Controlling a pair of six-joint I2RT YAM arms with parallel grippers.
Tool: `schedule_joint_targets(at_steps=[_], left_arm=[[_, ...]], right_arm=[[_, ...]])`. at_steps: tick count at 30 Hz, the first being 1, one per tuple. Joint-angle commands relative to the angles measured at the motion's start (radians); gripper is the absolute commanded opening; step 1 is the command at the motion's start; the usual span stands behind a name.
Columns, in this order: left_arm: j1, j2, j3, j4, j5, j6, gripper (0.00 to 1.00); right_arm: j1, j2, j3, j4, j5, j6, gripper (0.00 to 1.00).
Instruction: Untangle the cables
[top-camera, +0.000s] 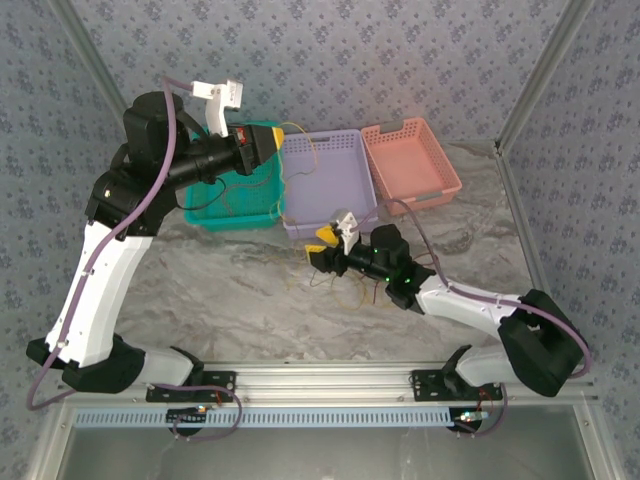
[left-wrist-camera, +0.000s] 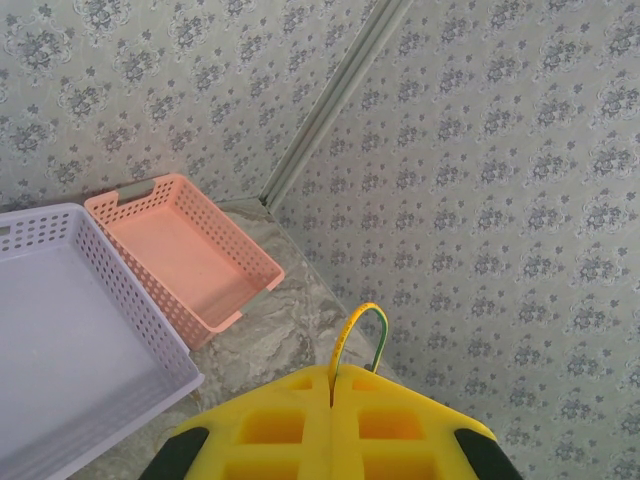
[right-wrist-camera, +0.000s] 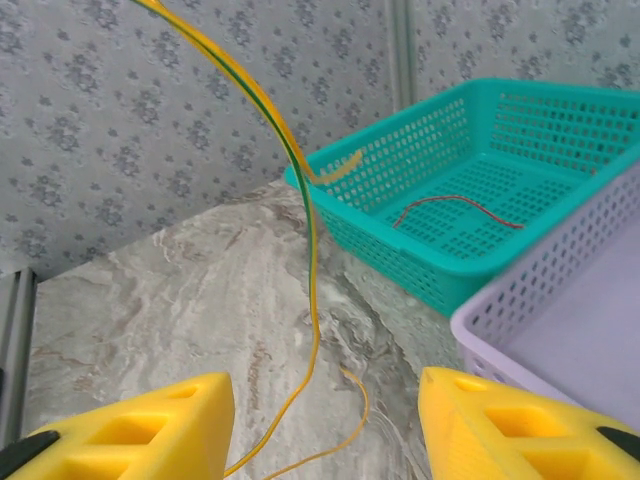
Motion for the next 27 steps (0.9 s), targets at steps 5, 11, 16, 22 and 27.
schedule_joint_targets(at_steps=[5,11,16,22,27], left_arm=[[0.005,-0.008,0.028,0.035,0.040,-0.032,0.00],[0.005,-0.009,0.034,0.032,0.046,-0.030,0.00],[0.004,0.002,0.026,0.037,0.057,-0.038,0.00],[0.005,0.010,0.006,0.080,0.054,-0.039,0.00],[0.004,0.017,0.030,0.049,0.029,-0.013,0.00]], right_arm=[[-0.067,0.103,0.033,0.100,0.060,-0.002,0.53],[-0.131,0.293,0.168,0.156,-0.019,0.015,0.53],[-0.124,0.398,0.265,0.151,-0.104,0.009,0.53],[-0.004,0.448,0.309,0.161,-0.063,-0.016,0.53],[0.070,0.433,0.254,0.235,-0.021,-0.010,0.53]])
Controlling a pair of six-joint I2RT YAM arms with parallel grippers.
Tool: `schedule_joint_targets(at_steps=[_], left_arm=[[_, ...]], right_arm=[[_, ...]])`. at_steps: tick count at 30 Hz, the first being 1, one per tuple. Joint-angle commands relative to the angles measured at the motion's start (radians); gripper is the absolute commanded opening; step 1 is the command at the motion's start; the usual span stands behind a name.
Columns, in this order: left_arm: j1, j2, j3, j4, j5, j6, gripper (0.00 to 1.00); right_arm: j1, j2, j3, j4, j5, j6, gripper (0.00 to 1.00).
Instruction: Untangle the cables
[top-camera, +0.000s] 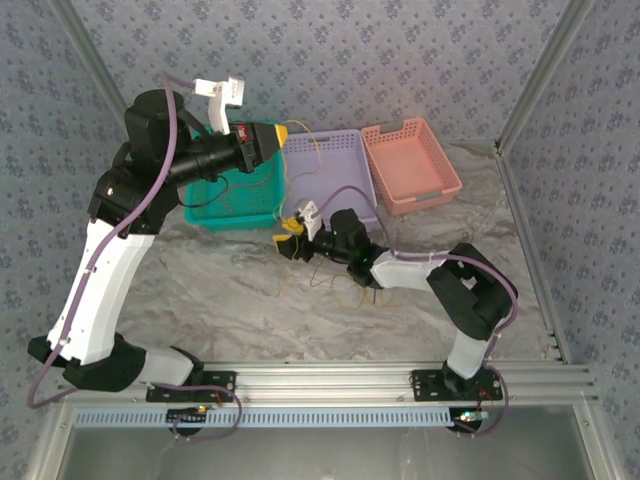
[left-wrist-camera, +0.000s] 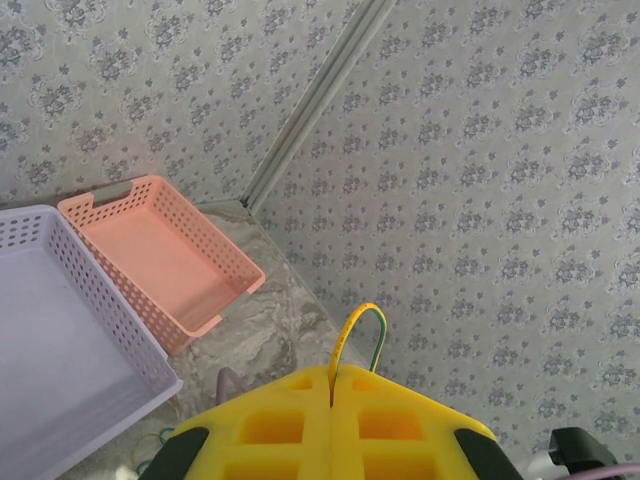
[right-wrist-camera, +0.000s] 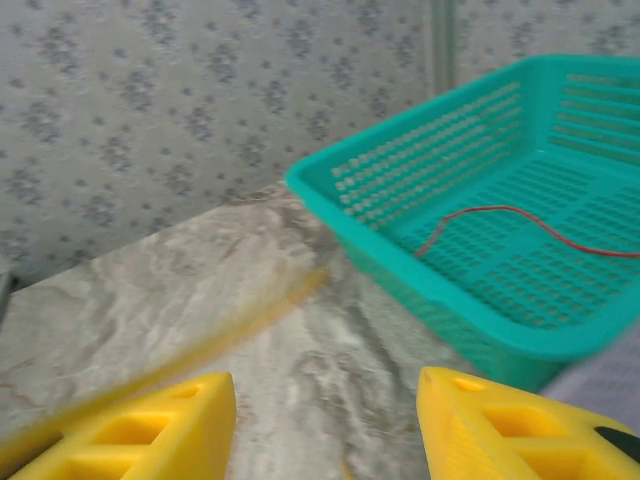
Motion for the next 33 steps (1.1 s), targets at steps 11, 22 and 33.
schedule_joint_targets(at_steps=[11,22,33], left_arm=[[0.006,-0.023,-0.055,0.056,-0.011,0.006,0.00],[0.006,-0.027,-0.064,0.063,-0.013,-0.001,0.00],[0.006,-0.036,-0.060,0.052,-0.022,0.003,0.00]], right_arm=[[0.104,-0.113,-0.092,0.167,0.147,0.017,0.56],[0.105,-0.184,-0.096,0.150,0.156,0.050,0.47],[0.095,-0.260,-0.120,0.066,0.186,0.022,0.01]])
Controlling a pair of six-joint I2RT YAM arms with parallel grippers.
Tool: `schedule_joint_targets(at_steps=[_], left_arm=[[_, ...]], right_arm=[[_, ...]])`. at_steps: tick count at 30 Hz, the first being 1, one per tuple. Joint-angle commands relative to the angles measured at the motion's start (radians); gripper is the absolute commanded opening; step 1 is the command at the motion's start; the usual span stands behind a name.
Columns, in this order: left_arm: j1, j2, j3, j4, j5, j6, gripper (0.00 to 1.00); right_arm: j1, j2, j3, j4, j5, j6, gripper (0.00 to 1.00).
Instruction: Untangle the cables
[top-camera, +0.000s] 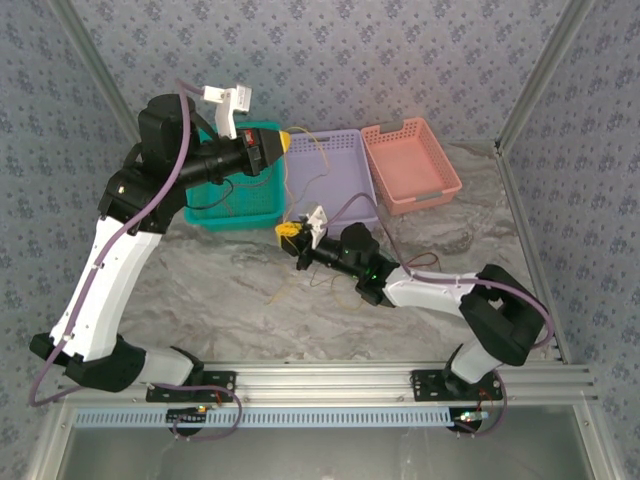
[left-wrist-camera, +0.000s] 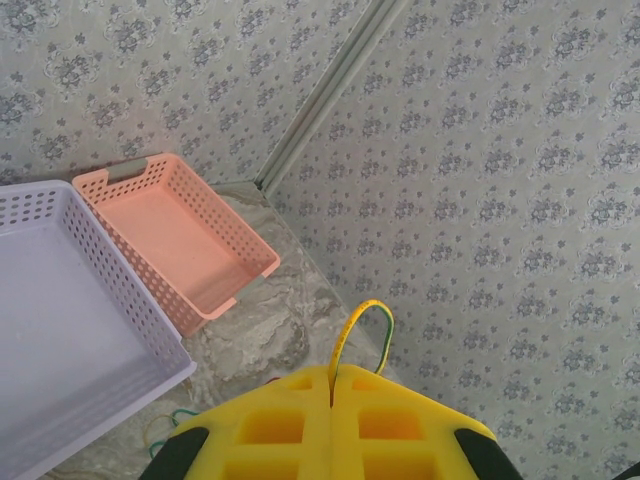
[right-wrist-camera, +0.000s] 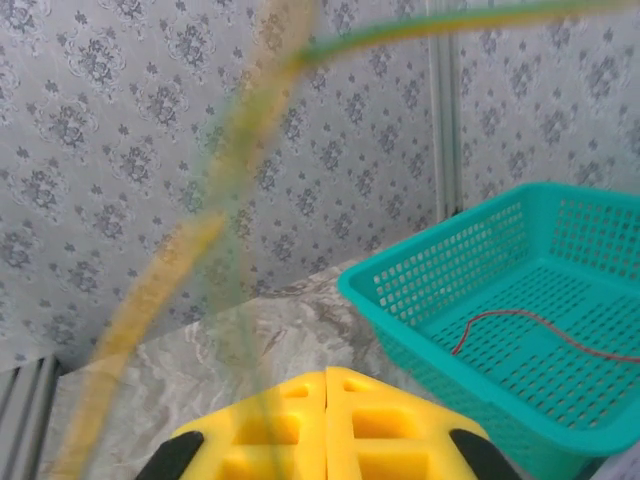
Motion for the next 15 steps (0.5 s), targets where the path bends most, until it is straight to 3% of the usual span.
schedule_joint_targets(at_steps=[1,8,15], left_arm=[[0.006,-0.032,0.010,0.035,-0.013,0.002,0.00],[0.009,-0.035,0.003,0.003,-0.061,0.030,0.00],[0.009,-0.045,-0.011,0.003,-0.090,0.031,0.00]], right_arm=[[-0.005,-0.067,-0.020,-0.045,0.042,-0.019,0.00],[-0.030,-0.221,0.010,-0.376,0.196,-0.067,0.00],[-0.109,-0.340,0.025,-0.585,0.328,-0.098,0.00]])
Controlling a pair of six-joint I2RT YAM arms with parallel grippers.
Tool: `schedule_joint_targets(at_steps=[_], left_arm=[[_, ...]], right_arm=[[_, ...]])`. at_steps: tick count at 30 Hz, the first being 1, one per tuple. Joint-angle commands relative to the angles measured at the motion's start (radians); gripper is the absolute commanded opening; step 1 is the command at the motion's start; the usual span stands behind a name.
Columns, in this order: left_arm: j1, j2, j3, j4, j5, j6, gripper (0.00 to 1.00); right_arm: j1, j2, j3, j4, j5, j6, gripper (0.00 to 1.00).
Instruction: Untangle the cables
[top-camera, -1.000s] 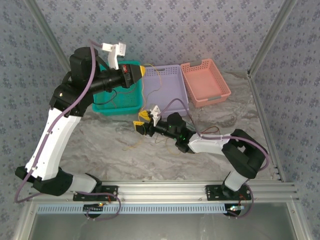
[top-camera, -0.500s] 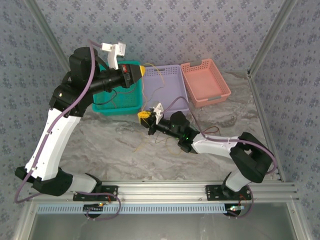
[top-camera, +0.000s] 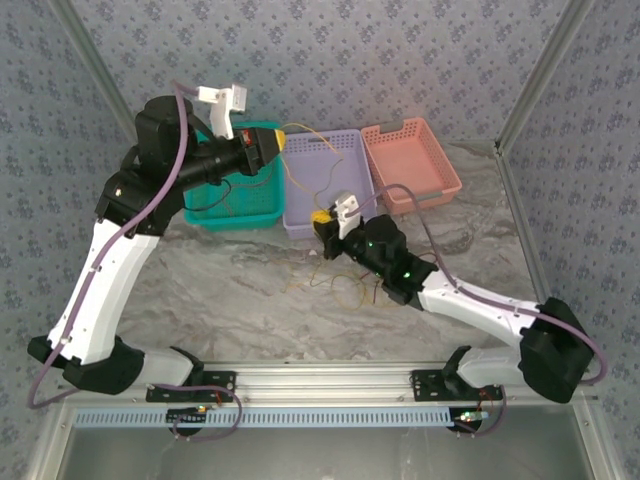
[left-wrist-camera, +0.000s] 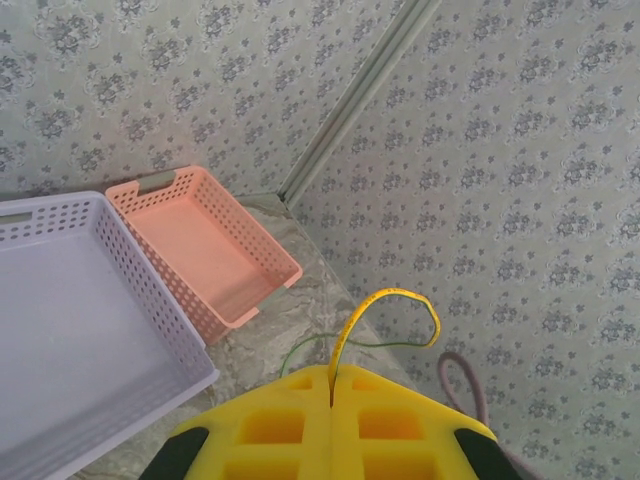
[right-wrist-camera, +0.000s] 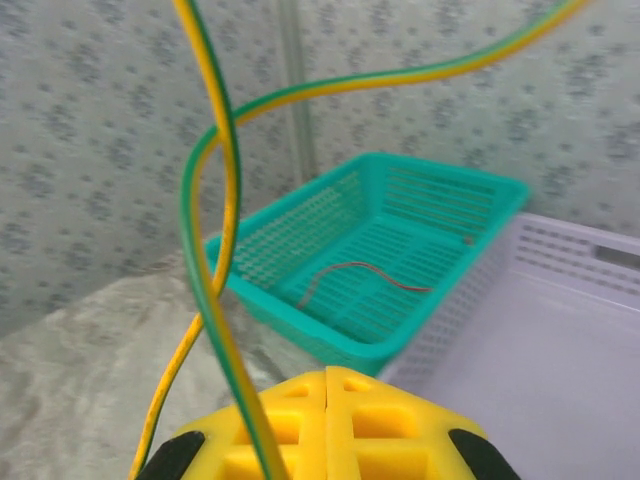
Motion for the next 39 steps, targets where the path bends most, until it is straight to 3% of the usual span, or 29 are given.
schedule_joint_targets(at_steps=[1,6,9,15,21,24,27,32,35,39], left_arm=[[0.008,-0.031,-0.006,0.008,-0.028,0.023,0.00],[0.009,-0.003,-0.039,-0.009,-0.052,0.018,0.03],[0.009,0.030,-0.085,-0.004,-0.052,0.005,0.34],[0.002,-0.112,-0.380,0.109,-0.181,-0.043,0.60],[-0.071,-0.334,-0.784,0.260,-0.245,-0.102,0.59],[-0.129,-0.367,-0.950,0.384,-0.226,-0.134,0.51],[-0.186,-0.357,-1.051,0.460,-0.260,-0.154,0.49],[-0.206,-0.354,-1.163,0.416,-0.399,-0.179,0.47],[-0.192,-0.362,-1.191,0.294,-0.562,-0.277,0.55],[-0.075,-0.334,-1.217,0.201,-0.528,-0.495,0.63]], right_arm=[[-0.046,-0.060,0.035,-0.159,0.071,-0.033,0.00],[-0.050,-0.085,0.142,-0.353,0.021,-0.094,0.00],[-0.074,-0.044,0.261,-0.498,-0.044,-0.074,0.00],[-0.131,0.030,0.468,-0.738,-0.058,0.012,0.00],[-0.209,0.060,0.576,-0.855,-0.173,0.147,0.00],[-0.235,0.103,0.700,-0.974,-0.247,0.226,0.00],[-0.245,0.111,0.791,-1.030,-0.265,0.295,0.00],[-0.281,0.100,0.898,-1.073,-0.317,0.416,0.00],[-0.289,0.086,0.952,-1.066,-0.326,0.458,0.00],[-0.288,0.082,1.013,-1.074,-0.325,0.481,0.00]])
